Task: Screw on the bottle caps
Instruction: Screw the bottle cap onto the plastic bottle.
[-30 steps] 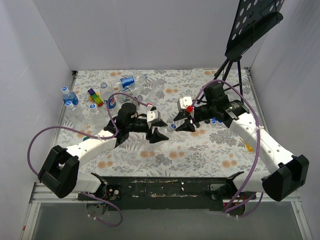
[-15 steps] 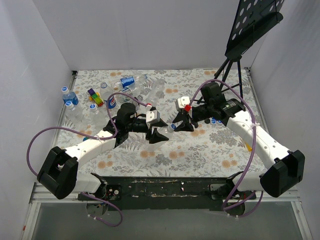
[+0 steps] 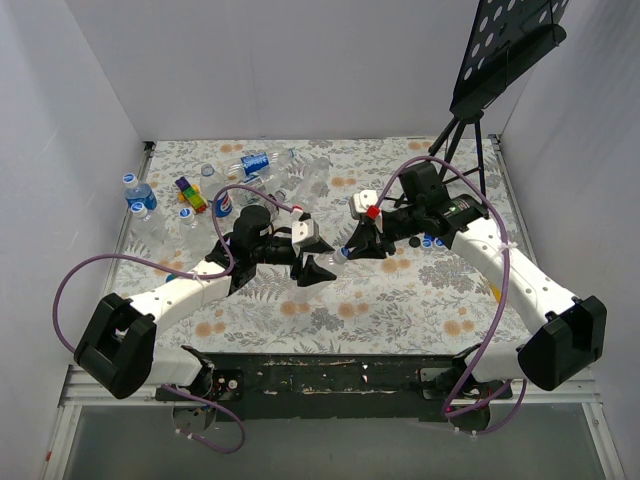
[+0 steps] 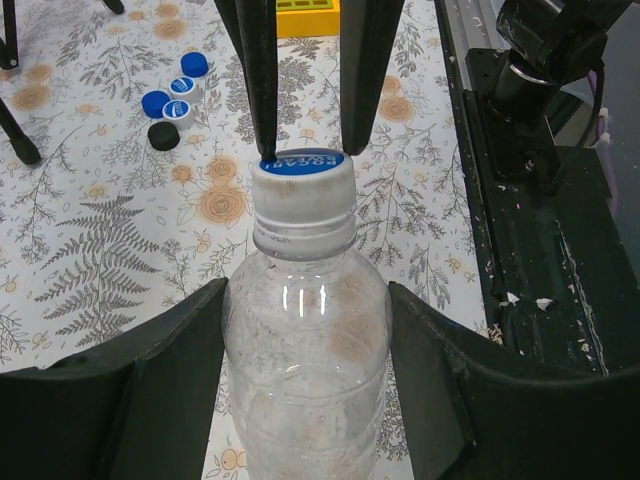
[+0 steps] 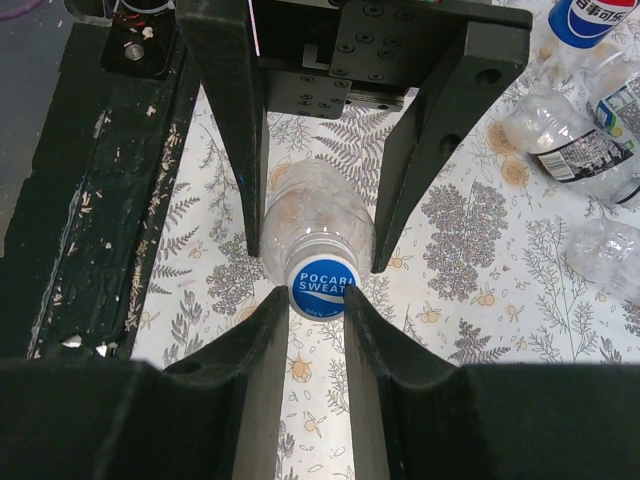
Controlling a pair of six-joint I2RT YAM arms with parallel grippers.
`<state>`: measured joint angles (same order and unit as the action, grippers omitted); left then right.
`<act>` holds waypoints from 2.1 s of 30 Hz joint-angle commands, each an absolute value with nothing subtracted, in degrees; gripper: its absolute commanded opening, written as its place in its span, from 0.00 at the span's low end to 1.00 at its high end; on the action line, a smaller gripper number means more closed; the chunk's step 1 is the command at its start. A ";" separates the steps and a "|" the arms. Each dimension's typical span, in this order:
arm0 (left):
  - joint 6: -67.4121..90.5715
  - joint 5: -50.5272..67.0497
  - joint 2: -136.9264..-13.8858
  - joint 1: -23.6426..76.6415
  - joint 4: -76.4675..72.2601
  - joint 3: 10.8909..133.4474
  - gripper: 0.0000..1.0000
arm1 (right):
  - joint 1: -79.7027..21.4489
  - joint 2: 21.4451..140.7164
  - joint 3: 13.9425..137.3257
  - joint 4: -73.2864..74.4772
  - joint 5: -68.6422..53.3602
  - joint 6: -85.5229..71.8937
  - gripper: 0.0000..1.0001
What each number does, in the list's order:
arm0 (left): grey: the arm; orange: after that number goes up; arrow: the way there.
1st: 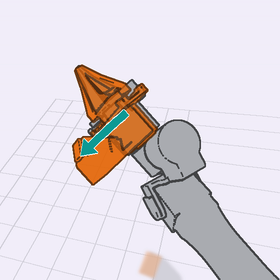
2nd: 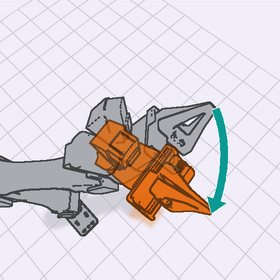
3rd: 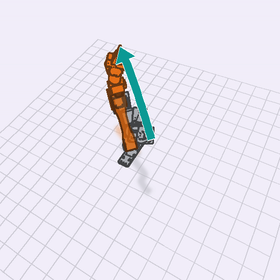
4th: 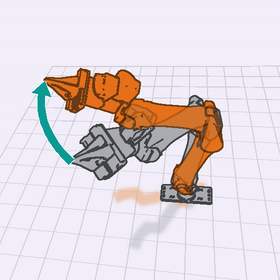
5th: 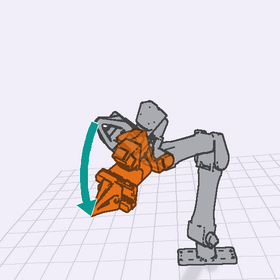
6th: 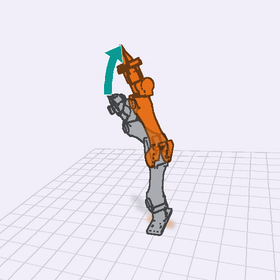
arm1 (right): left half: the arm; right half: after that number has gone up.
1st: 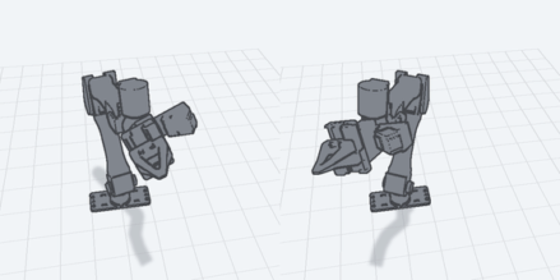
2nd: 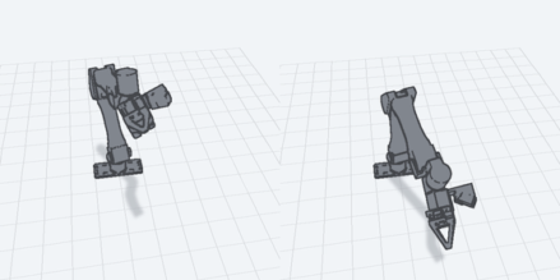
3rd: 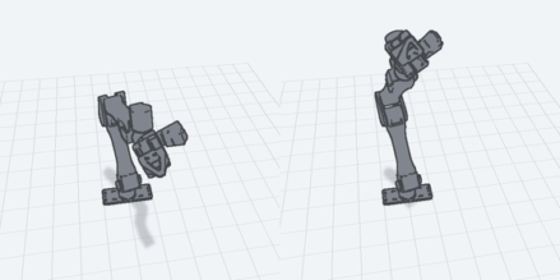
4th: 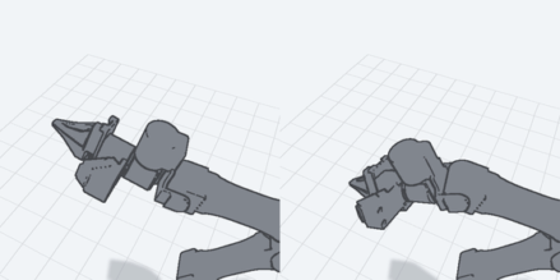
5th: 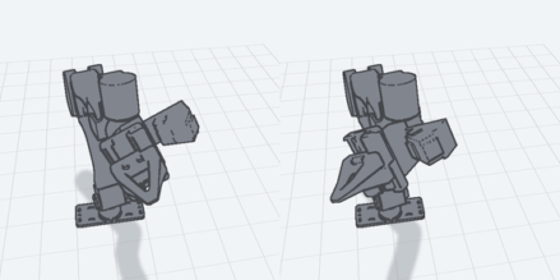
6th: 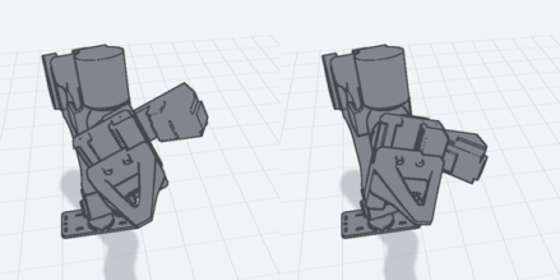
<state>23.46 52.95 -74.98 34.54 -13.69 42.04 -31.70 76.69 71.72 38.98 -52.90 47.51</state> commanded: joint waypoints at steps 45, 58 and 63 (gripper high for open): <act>9.86 -0.89 -63.90 45.33 -32.49 30.07 0.00 | -35.77 86.47 74.45 17.35 -32.99 0.77 0.01; -12.06 -31.92 -71.99 57.75 -53.03 24.69 0.00 | -39.90 86.84 70.84 6.77 -22.94 -21.19 0.01; 5.16 -6.91 -66.80 51.52 -29.21 30.84 0.00 | -36.40 80.17 70.49 7.47 -25.57 -14.08 0.33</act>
